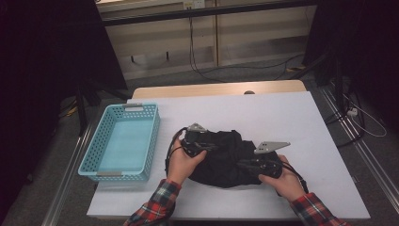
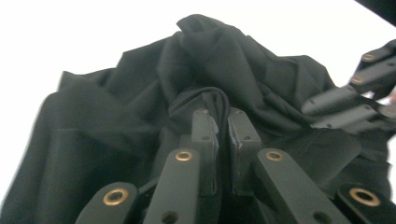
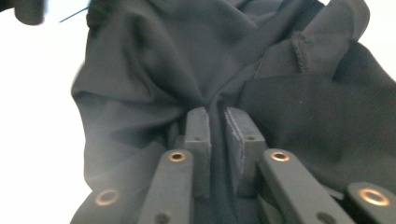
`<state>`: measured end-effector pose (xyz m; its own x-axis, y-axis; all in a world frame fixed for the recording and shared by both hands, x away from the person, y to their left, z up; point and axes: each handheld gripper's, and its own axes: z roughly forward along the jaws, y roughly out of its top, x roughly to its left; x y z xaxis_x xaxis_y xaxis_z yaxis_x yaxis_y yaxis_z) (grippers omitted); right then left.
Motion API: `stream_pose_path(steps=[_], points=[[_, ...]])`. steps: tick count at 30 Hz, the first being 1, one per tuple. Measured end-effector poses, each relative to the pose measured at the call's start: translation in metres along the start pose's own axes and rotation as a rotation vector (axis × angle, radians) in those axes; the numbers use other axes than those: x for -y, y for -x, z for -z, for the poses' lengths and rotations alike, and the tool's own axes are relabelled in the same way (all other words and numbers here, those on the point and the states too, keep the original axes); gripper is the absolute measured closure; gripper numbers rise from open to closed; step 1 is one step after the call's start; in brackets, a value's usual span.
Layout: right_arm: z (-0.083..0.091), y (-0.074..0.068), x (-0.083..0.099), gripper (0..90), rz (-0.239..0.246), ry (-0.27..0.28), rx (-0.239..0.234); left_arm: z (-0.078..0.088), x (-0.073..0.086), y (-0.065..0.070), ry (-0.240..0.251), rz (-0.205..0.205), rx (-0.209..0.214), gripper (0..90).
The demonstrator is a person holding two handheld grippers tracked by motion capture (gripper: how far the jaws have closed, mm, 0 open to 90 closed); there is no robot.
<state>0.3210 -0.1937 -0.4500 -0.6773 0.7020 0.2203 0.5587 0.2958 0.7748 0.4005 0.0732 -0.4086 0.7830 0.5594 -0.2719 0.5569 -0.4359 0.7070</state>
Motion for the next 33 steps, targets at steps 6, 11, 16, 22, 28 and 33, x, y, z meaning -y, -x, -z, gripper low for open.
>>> stream_pose_path(steps=[6, 11, 16, 22, 28, 33], points=[[0.003, 0.009, -0.01, 54.3, 0.015, 0.021, 0.087, 0.032, 0.008, -0.011, 0.036, 0.045, -0.032, 84.0], [0.004, 0.02, -0.025, 40.4, 0.033, 0.055, 0.172, 0.048, 0.017, -0.019, 0.045, 0.072, -0.06, 84.1], [-0.008, 0.031, -0.039, 33.7, 0.008, 0.068, 0.199, 0.058, 0.021, -0.021, 0.048, 0.08, -0.082, 84.1], [-0.035, 0.033, -0.046, 31.3, 0.043, -0.008, 0.199, 0.074, 0.024, -0.025, 0.07, 0.091, -0.115, 84.1], [-0.061, 0.026, -0.044, 29.9, 0.069, -0.099, 0.158, 0.077, 0.026, -0.029, 0.07, 0.103, -0.12, 84.2], [-0.056, 0.019, -0.042, 56.6, 0.134, -0.134, 0.16, 0.078, 0.026, -0.029, 0.074, 0.103, -0.12, 84.2]])
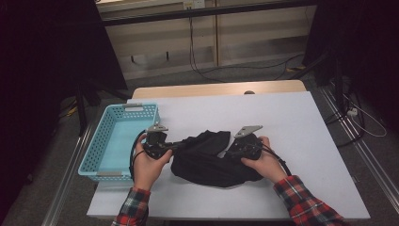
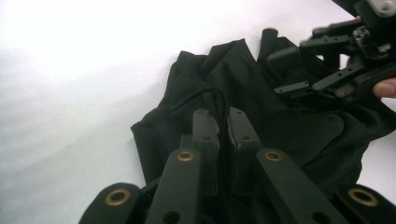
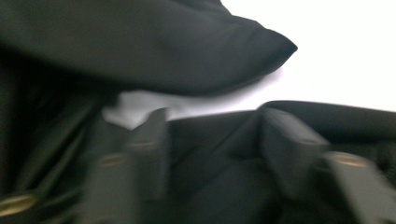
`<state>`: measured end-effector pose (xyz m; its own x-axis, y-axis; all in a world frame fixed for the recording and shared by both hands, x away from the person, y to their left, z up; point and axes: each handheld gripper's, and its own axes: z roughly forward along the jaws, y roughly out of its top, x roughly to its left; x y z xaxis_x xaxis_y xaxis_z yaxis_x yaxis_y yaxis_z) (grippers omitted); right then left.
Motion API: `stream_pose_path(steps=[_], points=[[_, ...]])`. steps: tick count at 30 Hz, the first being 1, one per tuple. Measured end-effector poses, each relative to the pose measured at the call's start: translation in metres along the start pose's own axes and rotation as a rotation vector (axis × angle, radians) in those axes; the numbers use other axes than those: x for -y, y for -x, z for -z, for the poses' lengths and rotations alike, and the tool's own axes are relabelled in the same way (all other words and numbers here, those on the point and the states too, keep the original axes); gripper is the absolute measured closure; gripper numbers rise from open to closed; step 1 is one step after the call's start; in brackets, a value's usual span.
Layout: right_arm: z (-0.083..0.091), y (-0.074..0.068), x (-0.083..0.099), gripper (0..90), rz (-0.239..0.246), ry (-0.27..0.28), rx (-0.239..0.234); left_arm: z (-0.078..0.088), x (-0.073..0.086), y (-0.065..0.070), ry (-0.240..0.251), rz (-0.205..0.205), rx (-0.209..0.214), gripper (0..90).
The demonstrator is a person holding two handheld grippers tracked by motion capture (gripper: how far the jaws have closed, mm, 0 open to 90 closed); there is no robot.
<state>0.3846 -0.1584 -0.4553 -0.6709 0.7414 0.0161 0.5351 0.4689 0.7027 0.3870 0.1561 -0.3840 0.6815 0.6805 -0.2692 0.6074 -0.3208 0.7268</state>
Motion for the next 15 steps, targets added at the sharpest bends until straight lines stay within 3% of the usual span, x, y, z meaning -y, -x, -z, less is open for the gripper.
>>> stream_pose_path(steps=[1, 3, 5, 7, 9, 11, 13, 15], points=[[0.003, -0.001, 0.001, 72.8, 0.012, -0.001, -0.01, 0.0, 0.0, 0.001, 0.003, 0.001, 0.002, 84.2], [0.009, 0.0, 0.005, 87.5, 0.009, -0.015, -0.021, -0.002, 0.0, 0.002, 0.002, -0.002, 0.001, 84.2], [0.015, 0.003, 0.008, 88.4, 0.005, -0.033, -0.008, -0.003, 0.0, 0.003, -0.001, -0.008, 0.009, 84.2], [0.021, 0.007, 0.013, 88.5, 0.014, -0.041, 0.042, -0.004, 0.0, 0.005, -0.004, -0.009, 0.013, 84.2], [0.028, 0.015, 0.019, 88.5, -0.024, -0.036, 0.036, -0.006, -0.001, 0.006, -0.011, -0.013, 0.018, 84.2], [0.036, 0.021, 0.024, 88.6, -0.025, -0.051, 0.072, -0.007, -0.001, 0.007, -0.014, -0.013, 0.02, 84.3], [0.042, 0.027, 0.029, 88.6, -0.051, -0.045, 0.078, -0.008, -0.001, 0.008, -0.019, -0.02, 0.02, 84.3], [0.047, 0.03, 0.033, 88.6, -0.045, -0.051, 0.099, -0.008, -0.001, 0.009, -0.019, -0.02, 0.021, 84.3]])
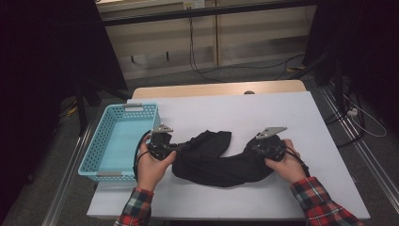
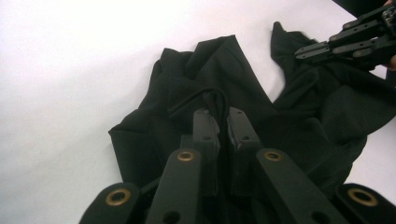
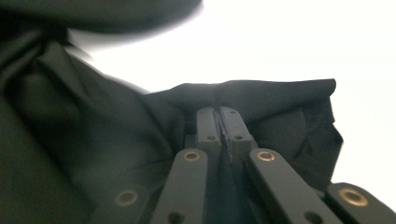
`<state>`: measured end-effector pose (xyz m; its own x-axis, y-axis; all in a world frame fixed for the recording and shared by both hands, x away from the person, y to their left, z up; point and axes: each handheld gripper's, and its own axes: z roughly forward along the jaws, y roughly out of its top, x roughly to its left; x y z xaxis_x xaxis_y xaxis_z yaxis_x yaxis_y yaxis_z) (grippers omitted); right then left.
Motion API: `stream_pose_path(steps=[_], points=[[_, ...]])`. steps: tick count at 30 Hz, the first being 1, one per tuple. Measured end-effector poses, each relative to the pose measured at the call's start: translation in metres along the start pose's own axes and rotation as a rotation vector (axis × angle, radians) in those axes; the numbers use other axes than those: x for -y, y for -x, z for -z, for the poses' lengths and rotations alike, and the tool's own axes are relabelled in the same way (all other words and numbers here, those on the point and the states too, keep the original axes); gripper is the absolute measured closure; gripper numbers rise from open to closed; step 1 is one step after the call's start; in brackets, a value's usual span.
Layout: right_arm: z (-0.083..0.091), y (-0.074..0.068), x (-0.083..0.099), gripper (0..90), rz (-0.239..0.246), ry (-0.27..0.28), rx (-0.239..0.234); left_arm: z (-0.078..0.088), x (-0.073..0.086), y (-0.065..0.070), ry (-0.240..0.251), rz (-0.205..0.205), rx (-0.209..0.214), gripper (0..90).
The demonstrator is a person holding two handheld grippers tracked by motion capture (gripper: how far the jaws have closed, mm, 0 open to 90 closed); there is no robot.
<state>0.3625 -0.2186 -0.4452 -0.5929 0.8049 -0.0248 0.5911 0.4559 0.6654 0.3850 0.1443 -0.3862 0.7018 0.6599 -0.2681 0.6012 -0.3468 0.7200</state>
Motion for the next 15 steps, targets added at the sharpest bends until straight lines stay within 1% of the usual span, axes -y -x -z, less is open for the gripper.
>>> stream_pose_path(steps=[2, 3, 4, 5, 6, 7, 8, 9, 10, 11, 12, 13, 14, 15], points=[[0.003, 0.001, 0.002, 88.0, -0.005, 0.017, 0.001, 0.0, 0.0, 0.0, 0.0, 0.003, 0.0, 84.3], [0.004, 0.001, 0.001, 86.2, -0.012, 0.04, -0.006, 0.0, 0.0, 0.0, 0.002, 0.003, 0.0, 84.3], [0.004, 0.001, -0.001, 81.0, -0.013, 0.06, -0.013, 0.0, 0.0, 0.0, 0.003, 0.004, 0.001, 84.3], [0.004, -0.001, -0.004, 73.5, -0.008, 0.074, -0.002, 0.0, 0.0, 0.0, 0.003, 0.006, 0.002, 84.3], [0.002, -0.002, -0.007, 68.2, -0.008, 0.086, 0.007, 0.0, 0.0, 0.0, 0.003, 0.005, 0.001, 84.3], [0.0, -0.003, -0.01, 64.9, -0.012, 0.097, -0.001, 0.0, 0.0, 0.0, 0.003, 0.006, 0.001, 84.3], [-0.004, -0.004, -0.014, 59.2, -0.023, 0.104, -0.017, -0.001, 0.0, -0.001, 0.004, 0.006, 0.001, 84.3], [-0.007, -0.006, -0.018, 53.8, -0.032, 0.112, -0.023, -0.001, 0.0, -0.001, 0.001, 0.008, 0.0, 84.3], [-0.011, -0.007, -0.022, 53.4, -0.025, 0.123, -0.021, -0.001, 0.001, -0.002, -0.001, 0.01, 0.002, 84.3], [-0.014, -0.008, -0.027, 51.3, -0.031, 0.13, -0.023, -0.001, 0.001, -0.002, 0.001, 0.01, 0.0, 84.3], [-0.017, -0.009, -0.032, 45.6, -0.046, 0.139, -0.028, -0.001, 0.001, -0.003, 0.0, 0.011, 0.002, 84.3], [-0.021, -0.01, -0.037, 44.1, -0.067, 0.148, -0.036, -0.001, 0.002, -0.003, 0.0, 0.014, 0.001, 84.3], [-0.025, -0.011, -0.041, 44.8, -0.079, 0.156, -0.046, 0.0, 0.002, -0.004, 0.001, 0.015, 0.001, 84.3], [-0.03, -0.012, -0.044, 43.5, -0.093, 0.163, -0.056, 0.0, 0.002, -0.005, 0.001, 0.016, 0.005, 84.3]])
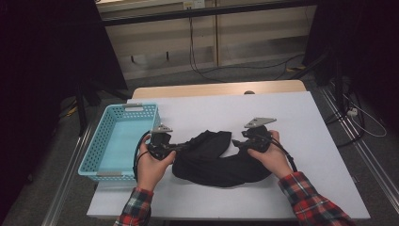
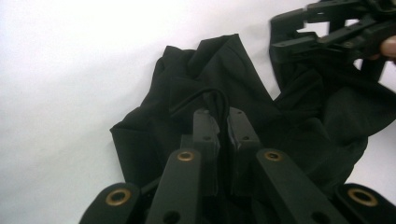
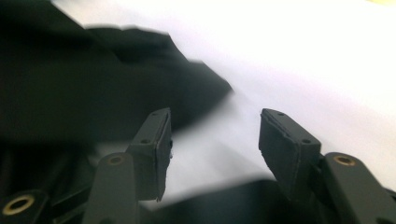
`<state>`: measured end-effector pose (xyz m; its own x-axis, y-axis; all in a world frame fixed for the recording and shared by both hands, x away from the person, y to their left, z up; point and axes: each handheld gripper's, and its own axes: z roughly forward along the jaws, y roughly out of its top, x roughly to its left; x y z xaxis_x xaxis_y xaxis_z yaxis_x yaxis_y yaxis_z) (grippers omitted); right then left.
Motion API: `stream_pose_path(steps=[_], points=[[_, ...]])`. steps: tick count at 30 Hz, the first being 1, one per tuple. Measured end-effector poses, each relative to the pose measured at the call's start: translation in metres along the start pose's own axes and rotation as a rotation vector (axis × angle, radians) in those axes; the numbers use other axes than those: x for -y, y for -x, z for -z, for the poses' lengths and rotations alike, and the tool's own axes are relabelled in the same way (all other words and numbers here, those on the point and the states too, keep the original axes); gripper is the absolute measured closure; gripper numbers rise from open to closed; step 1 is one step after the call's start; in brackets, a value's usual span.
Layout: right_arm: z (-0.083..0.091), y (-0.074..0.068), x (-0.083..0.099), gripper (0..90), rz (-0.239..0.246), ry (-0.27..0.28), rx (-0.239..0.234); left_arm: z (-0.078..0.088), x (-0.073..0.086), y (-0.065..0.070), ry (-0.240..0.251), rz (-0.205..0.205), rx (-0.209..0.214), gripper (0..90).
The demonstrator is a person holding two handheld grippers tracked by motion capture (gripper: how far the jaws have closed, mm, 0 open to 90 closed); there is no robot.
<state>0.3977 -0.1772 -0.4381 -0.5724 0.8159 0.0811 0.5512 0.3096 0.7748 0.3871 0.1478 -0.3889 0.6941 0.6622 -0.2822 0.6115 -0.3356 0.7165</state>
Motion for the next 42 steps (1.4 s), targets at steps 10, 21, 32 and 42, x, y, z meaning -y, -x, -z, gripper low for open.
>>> stream_pose_path(steps=[10, 21, 32, 42], points=[[-0.04, -0.007, -0.008, 49.3, -0.092, -0.034, -0.023, -0.002, 0.001, -0.001, 0.001, 0.0, 0.011, 84.3], [-0.022, -0.006, -0.005, 89.7, -0.061, -0.03, -0.059, -0.004, -0.003, 0.007, 0.034, -0.029, 0.028, 84.2], [0.043, 0.015, 0.011, 89.8, -0.065, 0.055, -0.029, -0.015, -0.017, 0.026, 0.085, -0.076, 0.098, 84.2], [0.112, 0.026, 0.024, 89.9, -0.08, 0.152, 0.056, -0.023, -0.034, 0.04, 0.166, -0.098, 0.165, 84.2]])
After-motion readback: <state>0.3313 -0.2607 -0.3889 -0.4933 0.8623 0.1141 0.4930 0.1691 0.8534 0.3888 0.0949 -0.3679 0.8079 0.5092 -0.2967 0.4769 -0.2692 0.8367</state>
